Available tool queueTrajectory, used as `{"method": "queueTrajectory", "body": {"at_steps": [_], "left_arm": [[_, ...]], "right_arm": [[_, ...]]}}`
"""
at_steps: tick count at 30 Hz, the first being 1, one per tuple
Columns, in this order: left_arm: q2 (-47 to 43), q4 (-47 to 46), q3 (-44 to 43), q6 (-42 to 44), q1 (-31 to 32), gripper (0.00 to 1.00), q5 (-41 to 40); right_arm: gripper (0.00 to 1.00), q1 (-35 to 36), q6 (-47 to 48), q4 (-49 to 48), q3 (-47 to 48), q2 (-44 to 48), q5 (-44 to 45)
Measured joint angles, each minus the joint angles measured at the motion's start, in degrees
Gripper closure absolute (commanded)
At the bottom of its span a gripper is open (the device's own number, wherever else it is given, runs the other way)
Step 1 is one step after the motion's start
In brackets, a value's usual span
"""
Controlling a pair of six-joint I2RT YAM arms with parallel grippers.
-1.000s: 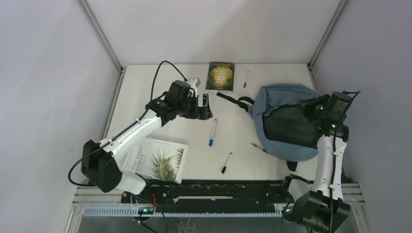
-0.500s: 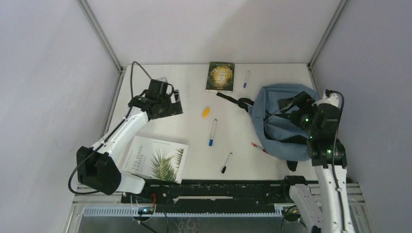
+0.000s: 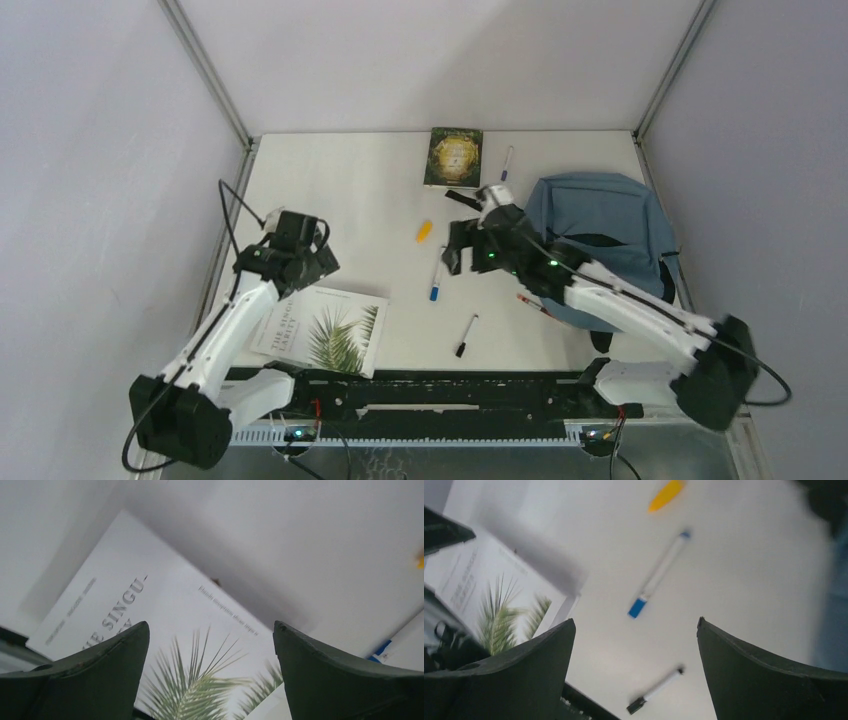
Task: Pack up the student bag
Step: Adjust the book at the center of the board.
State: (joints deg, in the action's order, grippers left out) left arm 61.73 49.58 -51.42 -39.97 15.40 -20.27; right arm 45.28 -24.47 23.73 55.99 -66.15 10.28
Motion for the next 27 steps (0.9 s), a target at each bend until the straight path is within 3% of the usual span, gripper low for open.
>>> {"method": "queueTrajectory", "body": {"at_steps": [7, 12, 21, 24, 27], "left_arm": [[-7.82, 0.72, 10.49, -7.65, 0.00, 0.03, 2.10], [-1.20, -3.08, 14.40, -8.98, 0.11, 0.04, 6.86], [12.76, -20.74, 7.21, -0.15, 0.72, 0.04, 17.25], [17.59, -23.21, 3.08, 3.98, 1.57, 0.02, 21.24], [16.90, -22.12, 2.32, 6.10, 2.12, 0.01, 21.42]], "right_arm": [[0.01, 3.06, -4.61, -10.67, 0.20, -19.87, -18.10], [0.01, 4.09, -9.11, -15.19, 2.56, -30.38, -26.29], [0.01, 2.56, -12.33, -17.05, 3.91, -32.72, -30.99], [0.01, 1.62, -12.07, -16.57, 4.00, -32.70, -30.99], [0.01, 0.48, -11.74, -16.39, 4.00, -32.70, -30.75]]}}
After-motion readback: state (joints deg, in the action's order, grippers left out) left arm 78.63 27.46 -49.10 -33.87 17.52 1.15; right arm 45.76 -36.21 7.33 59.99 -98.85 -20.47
